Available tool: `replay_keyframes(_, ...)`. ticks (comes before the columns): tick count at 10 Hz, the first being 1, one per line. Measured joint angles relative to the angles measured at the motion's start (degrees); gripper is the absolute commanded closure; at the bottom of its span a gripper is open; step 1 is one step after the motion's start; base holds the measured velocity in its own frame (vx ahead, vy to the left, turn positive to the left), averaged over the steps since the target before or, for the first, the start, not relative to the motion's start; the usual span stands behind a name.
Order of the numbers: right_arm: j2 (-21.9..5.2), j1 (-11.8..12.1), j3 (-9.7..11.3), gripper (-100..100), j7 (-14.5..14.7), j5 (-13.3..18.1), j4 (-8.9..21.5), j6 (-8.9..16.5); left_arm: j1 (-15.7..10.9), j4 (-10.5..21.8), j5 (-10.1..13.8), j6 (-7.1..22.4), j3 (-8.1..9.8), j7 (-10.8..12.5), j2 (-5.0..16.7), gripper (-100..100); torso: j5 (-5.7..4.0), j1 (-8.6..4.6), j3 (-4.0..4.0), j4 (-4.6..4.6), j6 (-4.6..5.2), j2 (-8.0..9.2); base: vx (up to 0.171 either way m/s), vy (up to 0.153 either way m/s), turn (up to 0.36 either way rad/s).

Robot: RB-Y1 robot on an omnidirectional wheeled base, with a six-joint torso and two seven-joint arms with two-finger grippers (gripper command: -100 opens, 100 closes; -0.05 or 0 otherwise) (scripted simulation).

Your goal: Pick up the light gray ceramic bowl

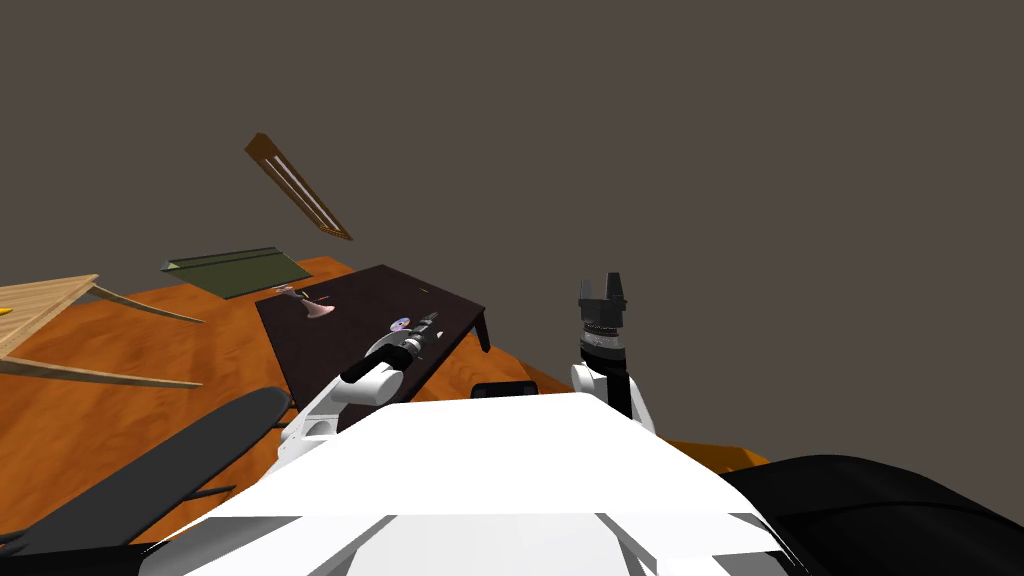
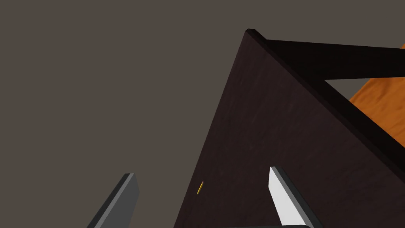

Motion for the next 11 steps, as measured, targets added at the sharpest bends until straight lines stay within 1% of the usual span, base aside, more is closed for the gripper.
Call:
replay_keyframes(4,0.0,0.0,0.0,0,0.0,0.0,0.0,0.0,-1.7,2.7,2.4,6.7,1.63,3.0,2.6,-100,0.01,0.04,-0.01,-0.01,-0.01,-0.02,0.028,0.013,0.051)
replay_keyframes(5,0.0,0.0,0.0,0,0.0,0.0,0.0,0.0,-2.6,3.9,3.0,8.8,2.18,4.0,3.2,-100,0.01,0.07,-0.03,-0.01,-0.01,-0.05,0.045,0.027,0.091)
replay_keyframes(6,0.0,0.0,0.0,0,0.0,0.0,0.0,0.0,-2.7,5.4,4.0,10.5,2.79,5.0,4.2,-100,0.02,0.11,-0.05,-0.02,-0.02,-0.08,0.035,0.022,0.028)
replay_keyframes(7,0.0,0.0,0.0,0,0.0,0.0,0.0,0.0,-3.0,6.3,4.2,11.5,2.88,5.5,4.3,-100,0.02,0.08,-0.04,-0.02,0.01,-0.06,0.026,0.018,0.051)
replay_keyframes(8,0.0,0.0,0.0,0,0.0,0.0,0.0,0.0,-3.3,7.3,4.8,12.8,3.32,6.1,4.8,-100,0.02,0.07,-0.02,-0.01,-0.01,-0.03,0.031,0.023,0.099)
replay_keyframes(9,0.0,0.0,0.0,0,0.0,0.0,0.0,0.0,-3.9,9.1,5.8,13.9,3.79,6.8,5.6,-100,0.02,0.10,-0.03,-0.01,-0.02,-0.04,0.024,0.018,0.026)
replay_keyframes(11,0.0,0.0,0.0,0,0.0,0.0,0.0,0.0,-4.3,10.4,6.3,16.4,4.44,8.1,6.0,-100,0.02,0.08,0.00,0.00,-0.01,0.00,0.018,0.020,0.040)
